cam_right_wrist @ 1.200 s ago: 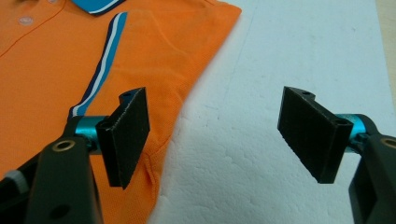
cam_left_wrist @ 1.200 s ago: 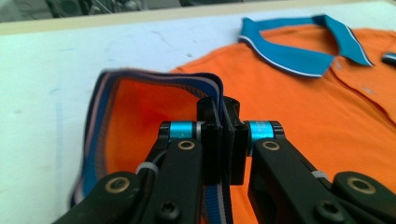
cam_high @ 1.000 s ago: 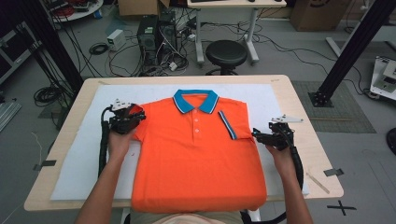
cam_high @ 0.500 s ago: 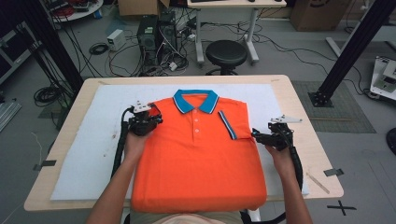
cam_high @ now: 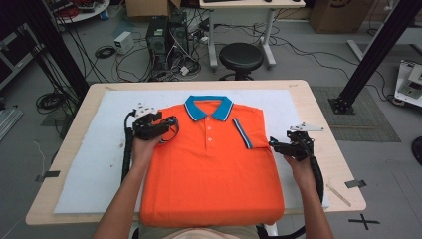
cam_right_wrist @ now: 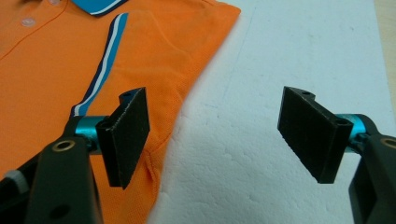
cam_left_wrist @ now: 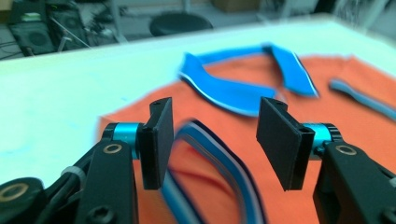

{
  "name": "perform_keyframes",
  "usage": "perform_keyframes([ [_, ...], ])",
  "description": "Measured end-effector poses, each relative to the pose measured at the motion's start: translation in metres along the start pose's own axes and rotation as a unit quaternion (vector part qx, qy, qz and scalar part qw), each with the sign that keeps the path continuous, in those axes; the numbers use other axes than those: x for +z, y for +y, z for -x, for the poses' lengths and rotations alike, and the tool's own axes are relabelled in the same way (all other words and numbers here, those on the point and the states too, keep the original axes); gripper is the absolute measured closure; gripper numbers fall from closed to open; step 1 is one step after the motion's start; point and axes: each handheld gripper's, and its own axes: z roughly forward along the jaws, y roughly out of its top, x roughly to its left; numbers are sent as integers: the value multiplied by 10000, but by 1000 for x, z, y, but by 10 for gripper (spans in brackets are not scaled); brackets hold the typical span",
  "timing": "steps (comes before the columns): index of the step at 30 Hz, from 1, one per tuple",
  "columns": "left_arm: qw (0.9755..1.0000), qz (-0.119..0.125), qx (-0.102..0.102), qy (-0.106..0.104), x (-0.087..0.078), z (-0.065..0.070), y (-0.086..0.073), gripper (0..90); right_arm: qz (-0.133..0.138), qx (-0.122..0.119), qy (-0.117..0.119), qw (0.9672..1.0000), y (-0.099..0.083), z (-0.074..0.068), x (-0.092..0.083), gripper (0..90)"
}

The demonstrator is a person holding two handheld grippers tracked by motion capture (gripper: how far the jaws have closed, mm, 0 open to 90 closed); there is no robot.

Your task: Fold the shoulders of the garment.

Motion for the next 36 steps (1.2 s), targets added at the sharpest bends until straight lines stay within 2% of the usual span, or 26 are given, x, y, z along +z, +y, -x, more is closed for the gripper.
perform_keyframes([
  [2,9995,-211,191,109,1,-4,7,460,-6,0,3,10000,0,0,0,255],
  [5,9976,-610,309,103,12,-6,12,428,-41,2,15,10000,0,0,2,255],
  [7,9935,-991,512,214,23,-6,13,407,-35,1,19,10000,0,-1,2,255],
  [9,9912,-1099,664,335,30,-7,11,413,-23,-5,21,10000,0,-1,1,255],
  [11,9853,-1491,744,370,39,-8,10,435,-19,-8,8,10000,-1,0,0,255],
  [12,9838,-1564,790,367,42,-9,9,435,-19,-8,8,10000,-1,0,0,255],
  [14,9839,-1580,759,342,45,-10,9,505,-19,15,4,10000,-1,2,0,255],
  [15,9830,-1645,765,268,46,-10,9,553,-22,27,2,10000,-1,2,0,255],
  [17,9795,-1785,915,188,50,-7,9,735,-15,24,12,10000,-2,3,0,255],
  [18,9795,-1792,907,179,51,-6,9,829,-14,23,17,10000,-2,3,0,255],
  [19,9813,-1755,781,93,53,-5,9,870,-12,22,21,10000,-2,3,0,255],
  [21,9853,-1638,469,-99,54,-3,11,877,-2,25,16,10000,-2,3,-1,255],
  [24,9923,-1120,-70,-529,52,0,15,878,11,30,14,10000,-2,3,-1,255],
  [26,9943,-762,-279,-689,49,2,19,873,4,27,12,10000,-2,3,-1,255],
  [27,9946,-652,-309,-749,49,4,20,848,-6,32,6,10000,-2,3,-1,255],
  [28,9946,-570,-376,-781,49,5,21,687,-5,37,8,10000,-2,3,-1,255],
  [29,9943,-555,-411,-811,48,5,22,534,-6,34,9,10000,-2,3,-1,255],
  [30,9941,-530,-369,-866,44,4,22,500,-7,47,12,10000,-2,3,-1,255],
  [31,9953,-502,-255,-785,40,4,23,503,-3,45,1,10000,-3,4,-1,255],
  [32,9967,-517,-100,-613,37,4,22,503,-3,45,1,10000,-3,4,-1,255],
  [33,9970,-590,36,-506,34,3,21,517,-3,45,-1,10000,-3,4,-1,255],
  [36,9951,-892,191,-383,30,1,12,610,-12,42,4,10000,-3,3,-1,255],
])
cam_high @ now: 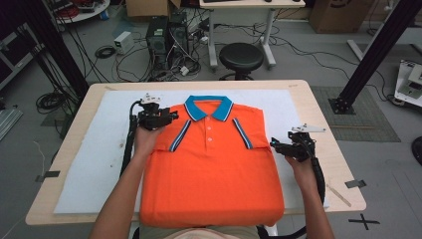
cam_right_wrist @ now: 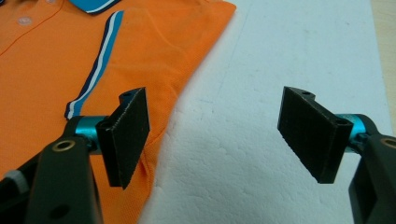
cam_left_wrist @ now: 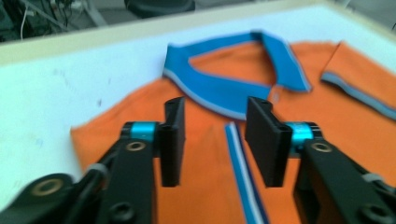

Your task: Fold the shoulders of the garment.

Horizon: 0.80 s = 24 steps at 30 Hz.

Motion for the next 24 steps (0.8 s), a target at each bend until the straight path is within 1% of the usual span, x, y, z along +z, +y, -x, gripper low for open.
perform_keyframes([
  [1,9998,-168,119,43,1,1,-4,636,1,-13,3,10000,0,-1,0,255],
  [2,9994,-269,201,63,3,2,-8,656,0,-13,8,10000,0,-1,0,255],
  [3,9991,-336,235,92,4,2,-12,659,2,-11,13,10000,1,-2,0,256],
  [5,9987,-436,225,111,8,3,-20,664,-10,-20,20,10000,1,-3,1,255],
  [7,9977,-631,242,54,12,5,-26,676,-29,-38,39,10000,0,-4,2,255],
  [8,9966,-758,320,54,15,7,-29,696,-42,-31,41,10000,0,-5,3,255],
  [10,9954,-852,433,30,18,12,-31,720,-53,-58,55,10000,0,-6,3,255],
  [11,9943,-925,537,23,20,15,-32,739,-41,-64,59,10000,0,-6,2,255],
  [13,9933,-916,693,83,22,19,-33,762,-25,-59,67,10000,0,-6,2,255],
  [14,9933,-917,697,93,21,20,-33,760,-19,-49,61,10000,0,-5,1,255],
  [15,9940,-883,643,13,20,18,-33,742,-17,-42,72,10000,0,-5,1,255],
  [16,9953,-793,549,-85,18,17,-33,714,-23,-28,66,10000,-1,-5,1,255],
  [17,9968,-640,465,-123,14,17,-33,653,-21,-27,79,10000,-1,-5,1,255],
  [18,9983,-427,371,-135,10,16,-33,563,-21,-27,80,10000,-2,-5,1,255],
  [19,9991,-242,293,-171,5,15,-33,493,-23,-18,87,10000,-2,-5,1,255],
  [20,9996,108,143,-230,-2,14,-34,452,-21,-20,93,10000,-3,-4,1,255],
  [21,9992,323,72,-216,-7,12,-35,407,-18,-46,96,9999,-3,-5,0,255],
  [23,9982,549,-58,-218,-16,7,-37,301,-6,-92,109,9999,-4,-5,0,251],
  [24,9974,697,-35,-153,-21,3,-39,250,9,-123,111,9999,-4,-5,0,237],
])
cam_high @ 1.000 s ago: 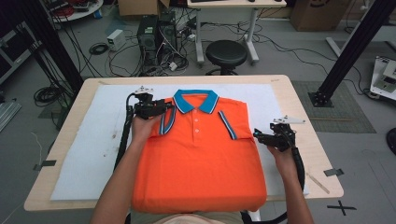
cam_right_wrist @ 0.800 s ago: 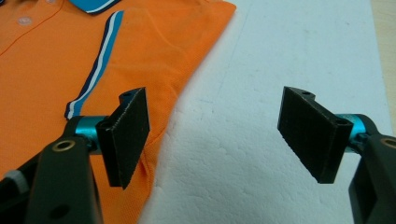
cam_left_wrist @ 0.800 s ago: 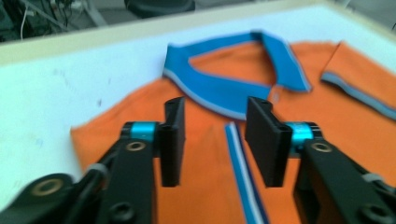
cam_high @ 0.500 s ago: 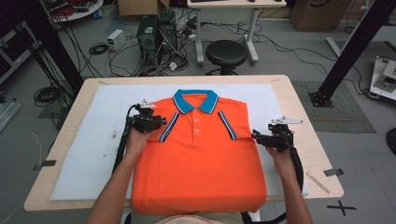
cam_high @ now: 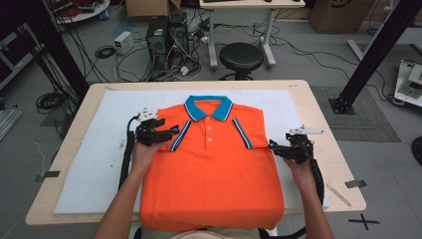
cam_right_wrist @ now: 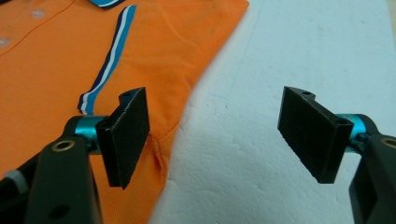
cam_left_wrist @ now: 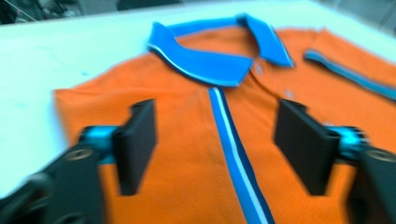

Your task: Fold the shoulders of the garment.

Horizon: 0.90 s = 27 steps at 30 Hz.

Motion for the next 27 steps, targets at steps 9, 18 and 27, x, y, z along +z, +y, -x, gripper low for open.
perform_keyframes([
  [9,9995,296,1,145,-20,-21,-6,215,83,-133,114,9998,3,1,1,209],
  [18,9993,306,44,210,-28,-24,-13,215,47,-114,157,9998,4,0,3,209],
  [27,9993,239,53,267,-33,-26,-14,216,62,-102,201,9997,4,1,4,209],
])
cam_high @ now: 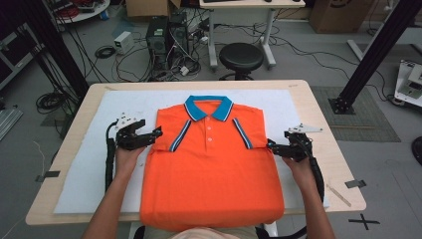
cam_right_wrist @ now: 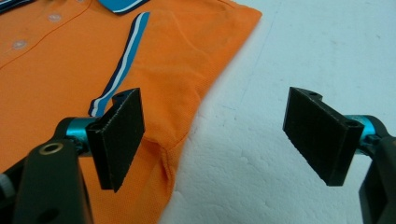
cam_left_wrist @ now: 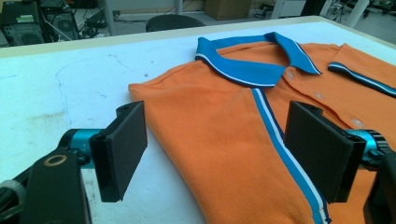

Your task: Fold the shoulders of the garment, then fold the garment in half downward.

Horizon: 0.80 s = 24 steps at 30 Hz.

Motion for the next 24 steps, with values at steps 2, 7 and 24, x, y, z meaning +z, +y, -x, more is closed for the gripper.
perform_keyframes([
  [2,10000,-10,-29,5,1,-1,-1,217,-21,11,-5,10000,-1,0,0,209],
  [7,10000,-38,-44,-3,0,-1,-1,218,-5,50,12,10000,-1,-1,-2,209],
  [24,9981,-470,-335,217,-18,-4,-18,215,-89,-12,18,10000,-8,-6,-5,213],
])
